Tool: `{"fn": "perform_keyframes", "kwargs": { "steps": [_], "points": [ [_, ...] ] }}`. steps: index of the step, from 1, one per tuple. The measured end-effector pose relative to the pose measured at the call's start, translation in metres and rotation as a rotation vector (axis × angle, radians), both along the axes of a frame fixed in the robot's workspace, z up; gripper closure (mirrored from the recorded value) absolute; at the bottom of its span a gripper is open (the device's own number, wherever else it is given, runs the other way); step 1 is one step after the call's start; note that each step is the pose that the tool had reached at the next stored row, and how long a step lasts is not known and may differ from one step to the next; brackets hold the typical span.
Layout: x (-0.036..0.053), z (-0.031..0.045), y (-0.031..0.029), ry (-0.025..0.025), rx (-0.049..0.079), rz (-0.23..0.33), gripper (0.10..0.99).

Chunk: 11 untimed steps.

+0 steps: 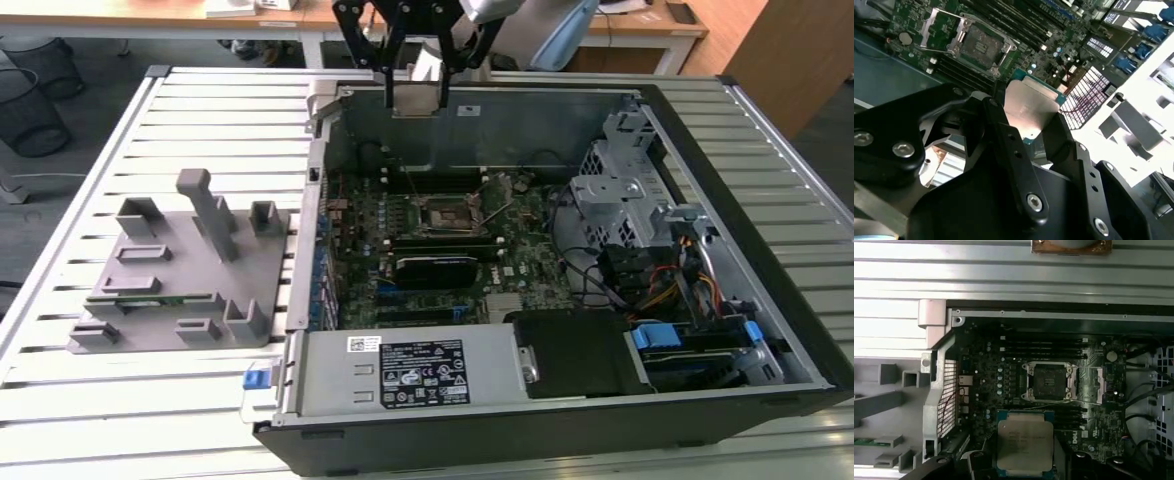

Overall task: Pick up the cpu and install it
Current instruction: 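Pick up the cpu and move it towards the insertion slot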

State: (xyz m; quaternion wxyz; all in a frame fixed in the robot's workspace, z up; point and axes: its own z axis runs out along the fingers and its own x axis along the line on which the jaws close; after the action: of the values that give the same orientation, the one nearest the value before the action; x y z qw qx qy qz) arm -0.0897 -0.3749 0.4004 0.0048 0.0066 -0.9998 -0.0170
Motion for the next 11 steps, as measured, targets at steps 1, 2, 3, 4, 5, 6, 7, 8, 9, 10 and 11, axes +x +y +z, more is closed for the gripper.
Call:
{"fn": "perform_keyframes", "kwargs": {
  "steps": [1,2,3,4,5,6,7,8,9,10,11],
  "points": [
    [0.0044,-0.0001,0.0002,0.0001,0.000,0.000,0.545],
    [0.0089,-0.0002,0.0004,0.0001,0.000,0.000,0.545],
    [0.0133,-0.0003,0.0006,0.0001,0.000,0.000,0.545],
    [0.0180,-0.0004,0.0008,0.0001,0.000,0.000,0.545],
    [0.0222,-0.0005,0.0010,0.0001,0.000,0.000,0.545],
    [0.0268,-0.0006,0.0012,0.0002,0.000,0.000,0.545],
    [0.0316,-0.0008,0.0014,0.0002,0.000,0.000,0.545],
    [0.0361,-0.0010,0.0016,0.0002,0.000,0.000,0.545],
    [0.0406,-0.0011,0.0018,0.0002,0.000,0.000,0.545],
    [0.0450,-0.0013,0.0020,0.0001,0.000,0.000,0.545],
    [0.0492,-0.0015,0.0024,0.0001,0.000,0.000,0.545]
  ]
}}
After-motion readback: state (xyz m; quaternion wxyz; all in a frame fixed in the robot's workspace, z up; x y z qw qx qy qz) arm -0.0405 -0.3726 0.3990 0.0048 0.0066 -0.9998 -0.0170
